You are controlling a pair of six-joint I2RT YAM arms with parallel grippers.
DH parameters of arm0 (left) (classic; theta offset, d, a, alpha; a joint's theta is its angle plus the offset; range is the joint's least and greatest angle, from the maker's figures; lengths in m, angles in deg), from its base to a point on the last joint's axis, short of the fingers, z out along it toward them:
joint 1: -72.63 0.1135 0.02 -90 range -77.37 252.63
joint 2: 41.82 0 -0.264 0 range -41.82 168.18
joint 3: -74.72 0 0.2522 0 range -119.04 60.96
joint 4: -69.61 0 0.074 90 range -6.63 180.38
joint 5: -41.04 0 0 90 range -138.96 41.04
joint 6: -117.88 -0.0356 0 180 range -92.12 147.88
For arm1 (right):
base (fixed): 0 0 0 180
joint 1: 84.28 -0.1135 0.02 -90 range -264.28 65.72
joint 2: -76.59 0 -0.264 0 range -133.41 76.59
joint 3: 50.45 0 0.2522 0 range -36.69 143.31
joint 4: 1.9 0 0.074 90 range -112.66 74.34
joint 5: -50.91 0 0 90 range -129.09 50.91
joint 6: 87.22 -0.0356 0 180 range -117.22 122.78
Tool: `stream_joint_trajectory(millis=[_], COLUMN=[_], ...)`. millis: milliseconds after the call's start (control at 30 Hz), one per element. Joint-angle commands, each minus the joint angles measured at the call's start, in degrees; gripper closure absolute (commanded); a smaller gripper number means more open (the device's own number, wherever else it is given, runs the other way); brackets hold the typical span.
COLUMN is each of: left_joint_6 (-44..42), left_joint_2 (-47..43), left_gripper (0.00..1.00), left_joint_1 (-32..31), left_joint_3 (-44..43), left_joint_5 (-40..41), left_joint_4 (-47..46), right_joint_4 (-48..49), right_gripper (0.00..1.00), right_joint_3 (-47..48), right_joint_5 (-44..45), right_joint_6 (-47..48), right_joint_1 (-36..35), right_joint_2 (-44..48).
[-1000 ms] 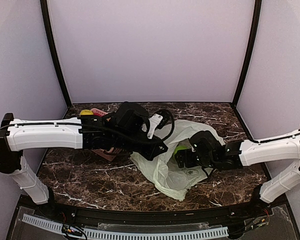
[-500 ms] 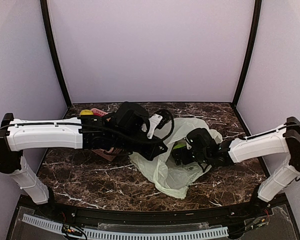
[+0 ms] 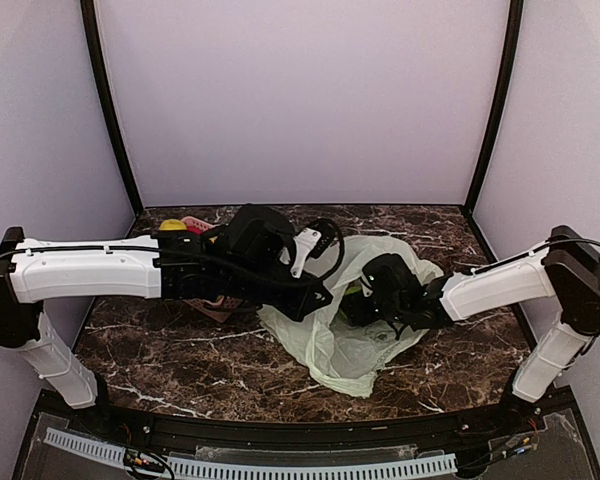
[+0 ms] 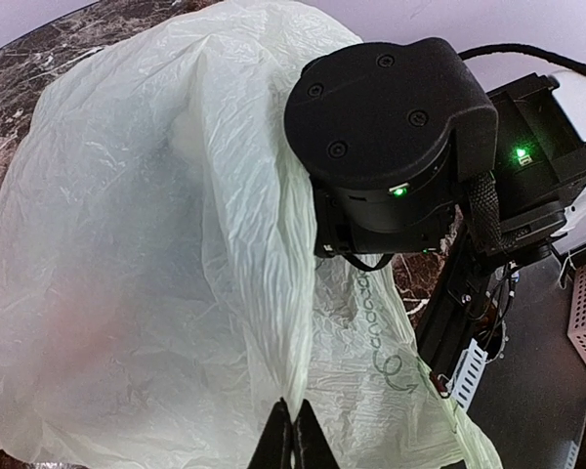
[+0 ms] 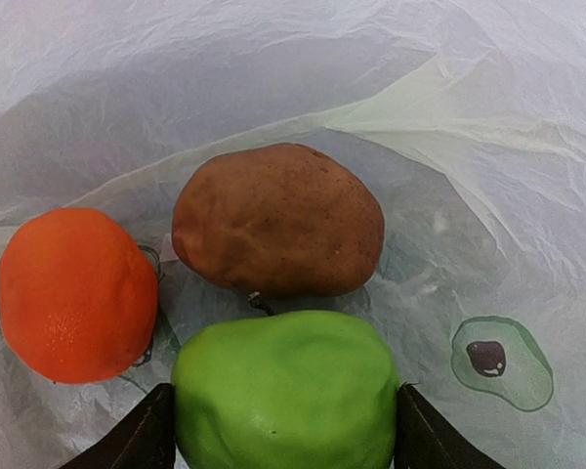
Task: Untie the knot of the plastic bag and take out the fruit
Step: Pick up the fake fruit from the takeout bag.
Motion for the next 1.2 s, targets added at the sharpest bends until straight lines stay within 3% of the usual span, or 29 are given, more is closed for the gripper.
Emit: stream_joint_trajectory(millis=[0,333,600,1167], left_joint_6=[0.3,0.7,1.5,2.6], left_joint_2=[-2.4,-2.9,-3.8,-2.3], left_gripper=[0.99,0.99,0.99,0.99], left_joint_1=[0.1,0.1,0.1,0.2], left_joint_3=[1.1,1.0,1.1,0.9], left_joint_5=[0.7,2.5,5.5,5.0], left_joint_4=[0.9,1.3,1.2,1.0], right_joint_4=[1.5,0.4,-1.4,-18.0], right_gripper=[0.35,0.4,0.44,0.44], right_joint_3=[0.8,0.2,-5.8,-8.9], right_joint_5=[-0.4,-1.5,-5.6,0.9], right_joint_6=[0.3,0.1,-0.7,-11.2], right_joint_1=[0.4,0.4,-1.0,-18.5], right_joint_2=[-0.9,1.3,9.4,29.8])
